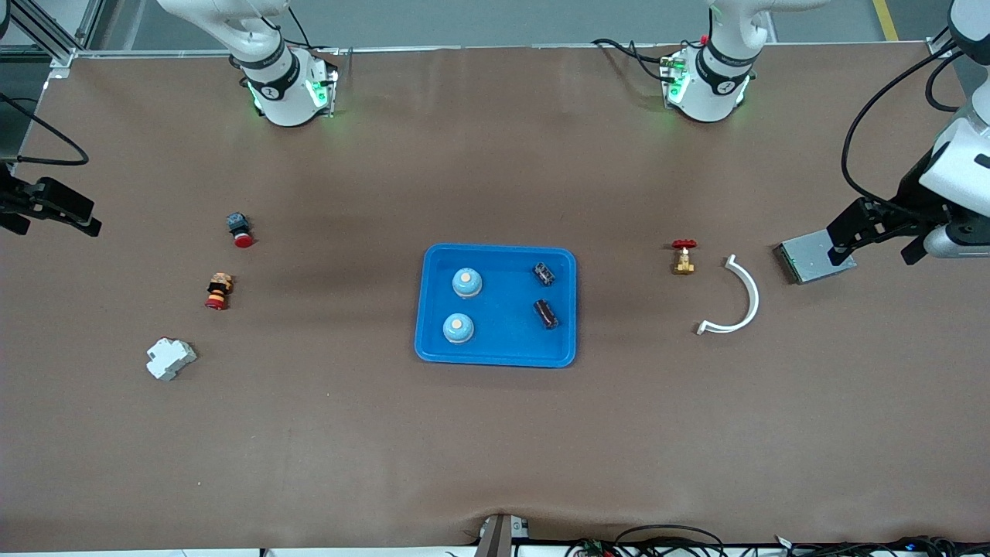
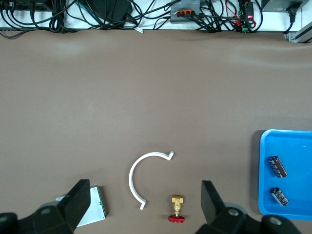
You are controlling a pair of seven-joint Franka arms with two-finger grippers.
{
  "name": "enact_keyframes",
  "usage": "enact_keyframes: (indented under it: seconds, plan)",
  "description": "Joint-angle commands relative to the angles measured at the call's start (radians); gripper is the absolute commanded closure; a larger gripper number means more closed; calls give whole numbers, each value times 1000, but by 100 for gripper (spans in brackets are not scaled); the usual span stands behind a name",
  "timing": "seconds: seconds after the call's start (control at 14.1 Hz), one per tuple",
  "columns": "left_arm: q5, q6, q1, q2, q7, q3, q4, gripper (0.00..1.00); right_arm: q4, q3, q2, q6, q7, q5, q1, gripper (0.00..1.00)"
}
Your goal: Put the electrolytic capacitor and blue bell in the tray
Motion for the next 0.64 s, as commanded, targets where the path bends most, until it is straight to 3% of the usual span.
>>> enact_keyframes:
  seconds: [0.0,0.57]
  plan:
    - [23,3,1,0,15,-4,14,0,-36,0,-36,-7,43,-9,5,0]
    - [19,2,0,-3,15,-4,14,0,-33,3,-36,7,46,22,10,0]
